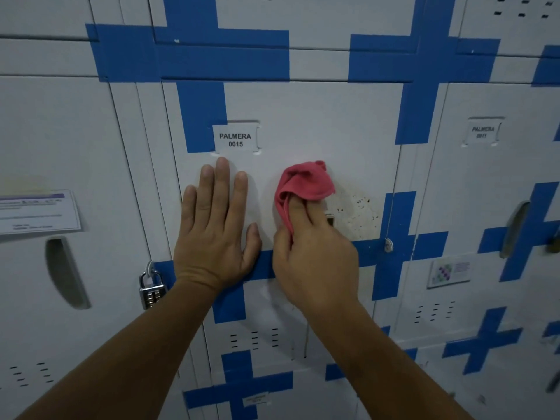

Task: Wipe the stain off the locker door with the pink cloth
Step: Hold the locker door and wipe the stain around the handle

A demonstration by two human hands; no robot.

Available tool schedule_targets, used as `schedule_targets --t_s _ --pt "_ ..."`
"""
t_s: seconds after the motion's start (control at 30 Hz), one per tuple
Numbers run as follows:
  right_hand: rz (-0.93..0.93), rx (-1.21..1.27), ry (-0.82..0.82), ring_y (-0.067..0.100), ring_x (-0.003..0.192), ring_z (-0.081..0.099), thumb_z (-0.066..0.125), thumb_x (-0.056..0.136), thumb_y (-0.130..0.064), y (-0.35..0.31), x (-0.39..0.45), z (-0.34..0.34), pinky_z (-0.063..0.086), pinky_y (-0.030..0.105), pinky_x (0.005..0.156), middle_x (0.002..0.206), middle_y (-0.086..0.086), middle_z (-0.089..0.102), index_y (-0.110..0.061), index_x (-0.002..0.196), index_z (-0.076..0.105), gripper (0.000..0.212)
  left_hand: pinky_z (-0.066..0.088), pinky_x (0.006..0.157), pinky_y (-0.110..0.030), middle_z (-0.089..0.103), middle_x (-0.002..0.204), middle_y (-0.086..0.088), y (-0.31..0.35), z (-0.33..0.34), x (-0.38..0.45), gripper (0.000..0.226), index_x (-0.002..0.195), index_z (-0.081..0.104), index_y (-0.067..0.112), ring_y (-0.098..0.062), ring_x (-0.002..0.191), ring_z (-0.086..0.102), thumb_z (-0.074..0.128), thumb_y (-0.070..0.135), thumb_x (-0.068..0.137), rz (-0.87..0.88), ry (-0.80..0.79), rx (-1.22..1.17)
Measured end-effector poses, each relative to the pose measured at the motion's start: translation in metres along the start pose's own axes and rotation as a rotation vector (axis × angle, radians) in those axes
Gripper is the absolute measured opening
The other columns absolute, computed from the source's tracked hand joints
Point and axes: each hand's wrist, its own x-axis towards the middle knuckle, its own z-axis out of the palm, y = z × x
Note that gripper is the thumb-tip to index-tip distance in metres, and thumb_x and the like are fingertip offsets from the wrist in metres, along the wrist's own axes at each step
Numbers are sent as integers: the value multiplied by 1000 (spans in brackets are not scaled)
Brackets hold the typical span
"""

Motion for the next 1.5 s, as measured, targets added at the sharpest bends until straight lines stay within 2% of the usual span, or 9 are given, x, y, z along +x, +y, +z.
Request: schedule_targets --t_s 0.13,0.23,0.4,0.57,0.77,0.93,1.1,1.3,1.5 --pt "-46 -44 -129 20 70 61 33 95 -38 2 -27 10 54 38 74 129 -3 60 -26 141 47 49 -3 125 -47 7 164 -25 0 0 0 74 158 9 4 -33 153 -3 29 43 98 -1 10 1" --pt "-54 -83 -140 20 68 59 39 94 -35 13 -31 11 48 37 74 120 -4 62 -27 135 53 44 -2 125 -47 8 164 -26 0 0 0 75 158 7 4 -34 153 -2 30 42 97 1 7 2" --pt "-11 -72 -67 24 79 65 32 96 -38 0 -16 11 50 44 84 136 -2 57 -26 142 47 49 -4 125 -47 8 164 -26 0 0 0 77 158 4 4 -32 152 -5 32 43 98 -4 -9 6" --pt "-80 -47 -177 22 72 61 34 97 -38 0 -43 20 50 43 82 132 -5 59 -27 144 46 50 -5 125 -46 6 164 -25 0 -1 0 76 158 4 5 -32 152 -6 29 45 99 -3 -17 8" --pt "78 -43 -87 18 77 62 39 96 -36 16 -35 14 50 39 84 137 -4 55 -25 141 45 46 -1 125 -48 8 164 -25 1 -1 0 75 158 6 5 -35 153 1 32 37 96 -9 0 -3" --pt "-65 -25 -175 20 70 60 32 96 -38 -6 -48 20 49 42 82 140 -5 53 -27 144 42 50 -4 125 -46 7 164 -24 0 -2 -1 74 158 7 4 -31 152 -5 31 40 98 -10 1 -2" --pt "88 -42 -101 18 79 62 37 94 -37 20 -44 18 50 39 85 136 -3 57 -25 141 46 49 -2 124 -47 8 164 -25 0 -1 0 74 158 6 5 -31 152 -4 29 38 96 -13 1 5" --pt "-37 -42 -173 20 76 60 36 96 -37 3 -55 23 47 41 82 141 -3 52 -24 148 40 54 -3 125 -47 8 164 -25 0 -2 -1 74 159 6 5 -30 152 -5 29 40 97 -18 -8 3" --pt "102 -59 -94 20 83 63 36 94 -39 18 -45 19 51 37 82 141 -1 52 -23 142 44 51 0 125 -48 9 164 -25 1 -2 0 74 158 9 5 -35 153 1 29 39 96 -13 -6 15"
